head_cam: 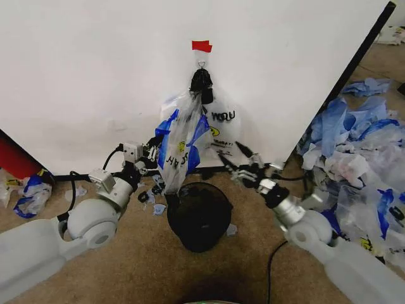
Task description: Pick up the garbage bag from the wall and place it over the trash bin.
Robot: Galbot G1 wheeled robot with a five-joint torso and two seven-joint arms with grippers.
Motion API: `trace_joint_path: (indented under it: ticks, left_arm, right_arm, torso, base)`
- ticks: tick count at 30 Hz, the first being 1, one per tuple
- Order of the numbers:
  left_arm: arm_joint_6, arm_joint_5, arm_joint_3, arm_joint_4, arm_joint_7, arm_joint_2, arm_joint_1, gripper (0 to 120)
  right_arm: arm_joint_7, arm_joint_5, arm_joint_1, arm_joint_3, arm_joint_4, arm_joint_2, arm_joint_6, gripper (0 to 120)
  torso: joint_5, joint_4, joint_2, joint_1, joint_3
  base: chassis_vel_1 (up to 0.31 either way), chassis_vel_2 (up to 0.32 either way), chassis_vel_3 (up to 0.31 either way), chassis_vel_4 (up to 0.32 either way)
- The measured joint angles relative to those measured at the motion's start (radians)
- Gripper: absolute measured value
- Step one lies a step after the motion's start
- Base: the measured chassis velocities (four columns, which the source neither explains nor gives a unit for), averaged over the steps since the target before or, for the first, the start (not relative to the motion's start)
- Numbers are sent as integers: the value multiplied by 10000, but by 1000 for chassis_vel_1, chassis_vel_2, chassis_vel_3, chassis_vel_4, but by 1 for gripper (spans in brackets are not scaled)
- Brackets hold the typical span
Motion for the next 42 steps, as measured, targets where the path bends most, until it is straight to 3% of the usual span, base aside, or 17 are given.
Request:
trace_joint_path:
  ticks: [6, 10, 33, 40, 42]
  left_arm:
    - [-9, -5, -205, -114, 0, 128, 319, 8]
    - [-17, 22, -420, -205, 0, 195, 586, 0]
    - [-136, -166, -669, -332, 147, 258, 685, 0]
    - [-146, -192, -909, -565, 149, 396, 863, 0]
    - [-147, -213, -1405, -706, 179, 507, 1237, 0]
  right_arm:
    - [458, 618, 1438, -1320, -735, 764, -270, 100]
    - [697, 846, 2058, -1883, -1094, 1231, -384, 100]
    - [689, 874, 2427, -2252, -2098, 1815, -421, 100]
    - [734, 833, 2586, -2407, -2397, 2060, -409, 79]
    - [802, 788, 2655, -2446, -2540, 2192, -403, 68]
  torso:
    - [-5, 1, -1, 1, 1]
    - [-4, 1, 0, 1, 0]
    - [-2, 0, 0, 0, -2]
    - [-3, -2, 0, 0, -2]
    - [-2, -1, 0, 0, -2]
  base:
    - [0, 0, 0, 0]
    - [0, 0, 0, 0]
    - [0, 0, 0, 0]
    - [0, 0, 0, 0]
    - [0, 0, 0, 0]
